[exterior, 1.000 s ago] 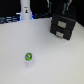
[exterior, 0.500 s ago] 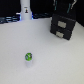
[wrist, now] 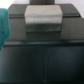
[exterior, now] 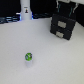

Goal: Open the kcup holder, insert the kcup into the holder, and close the kcup holder

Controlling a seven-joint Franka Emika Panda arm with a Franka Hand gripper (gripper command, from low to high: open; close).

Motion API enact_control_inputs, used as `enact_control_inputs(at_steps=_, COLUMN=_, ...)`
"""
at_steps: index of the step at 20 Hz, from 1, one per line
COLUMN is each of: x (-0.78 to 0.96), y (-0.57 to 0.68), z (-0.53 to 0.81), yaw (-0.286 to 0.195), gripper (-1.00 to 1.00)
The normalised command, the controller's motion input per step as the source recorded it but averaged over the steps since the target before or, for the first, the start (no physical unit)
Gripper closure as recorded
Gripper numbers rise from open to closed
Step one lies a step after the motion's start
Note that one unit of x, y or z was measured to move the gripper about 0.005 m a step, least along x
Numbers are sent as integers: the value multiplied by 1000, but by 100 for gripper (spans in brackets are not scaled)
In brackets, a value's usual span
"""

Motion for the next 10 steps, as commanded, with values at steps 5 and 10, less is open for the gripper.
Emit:
enact_control_inputs(at_steps=5, x=-117, y=149, z=-468, yaw=-32, gripper=-100)
enact_control_inputs(at_steps=10, x=-282, y=71, z=-411, yaw=-14, gripper=-100)
